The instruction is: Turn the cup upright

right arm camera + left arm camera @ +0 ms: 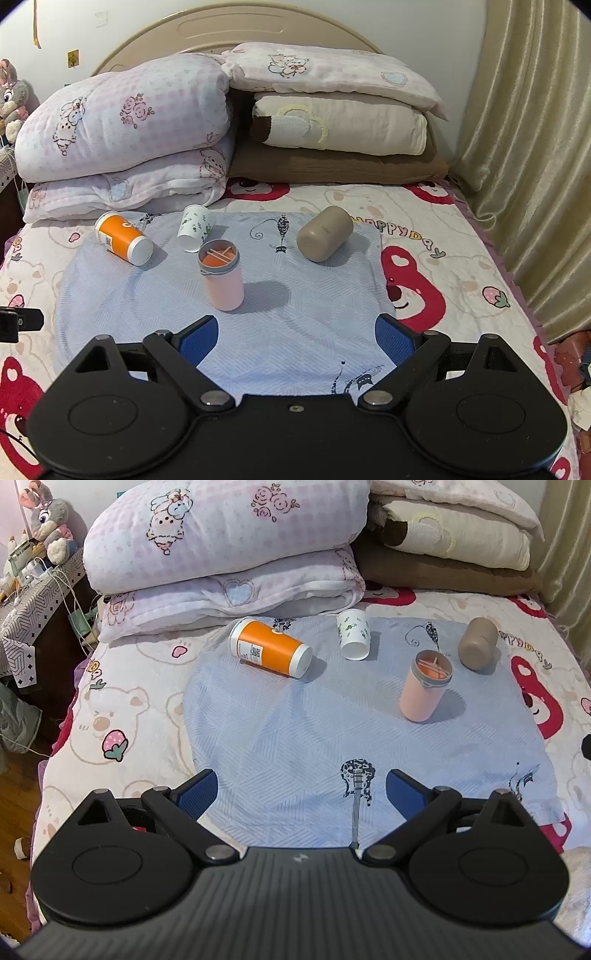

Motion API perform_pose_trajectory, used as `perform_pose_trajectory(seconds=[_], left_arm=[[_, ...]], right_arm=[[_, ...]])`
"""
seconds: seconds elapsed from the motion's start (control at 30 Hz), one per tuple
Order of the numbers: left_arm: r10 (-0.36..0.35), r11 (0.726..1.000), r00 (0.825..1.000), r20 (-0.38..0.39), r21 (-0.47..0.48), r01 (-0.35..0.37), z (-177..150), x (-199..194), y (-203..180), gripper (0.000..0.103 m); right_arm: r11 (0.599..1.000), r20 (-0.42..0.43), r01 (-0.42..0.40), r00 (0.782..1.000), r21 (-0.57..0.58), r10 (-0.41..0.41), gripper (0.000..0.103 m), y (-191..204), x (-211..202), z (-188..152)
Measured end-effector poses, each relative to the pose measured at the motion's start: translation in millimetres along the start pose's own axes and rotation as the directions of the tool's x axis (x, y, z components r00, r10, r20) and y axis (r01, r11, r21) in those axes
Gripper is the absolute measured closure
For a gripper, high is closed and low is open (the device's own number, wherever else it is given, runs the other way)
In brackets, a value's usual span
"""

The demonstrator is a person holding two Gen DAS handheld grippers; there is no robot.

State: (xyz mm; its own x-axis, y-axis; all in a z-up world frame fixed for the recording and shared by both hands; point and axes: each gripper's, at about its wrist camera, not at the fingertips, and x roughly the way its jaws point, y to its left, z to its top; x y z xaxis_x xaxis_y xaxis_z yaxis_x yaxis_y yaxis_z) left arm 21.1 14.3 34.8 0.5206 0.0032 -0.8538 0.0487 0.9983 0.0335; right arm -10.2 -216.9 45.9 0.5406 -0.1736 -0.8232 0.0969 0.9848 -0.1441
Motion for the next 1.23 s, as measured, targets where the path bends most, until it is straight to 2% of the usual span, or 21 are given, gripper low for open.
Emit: perform_pose_trajectory(seconds=[0.8,1.23], left_arm=[[0.013,0.999,1.000,0.014,-0.044,-0.013,-1.5,-3.3,9.7,0.004],[0.025,0.999,1.000,0.014,-0.024,-0.024,-0.7,-1.6,5.8,0.004]], right_arm=[[1.000,0.012,0.000,1.000,-0.011,0.001,0.009,3.0,-7.5,-3.1],[1.000,0.017,0.009,1.000,-0.019,-0.008,0.009,3.7,-8.5,-3.1]])
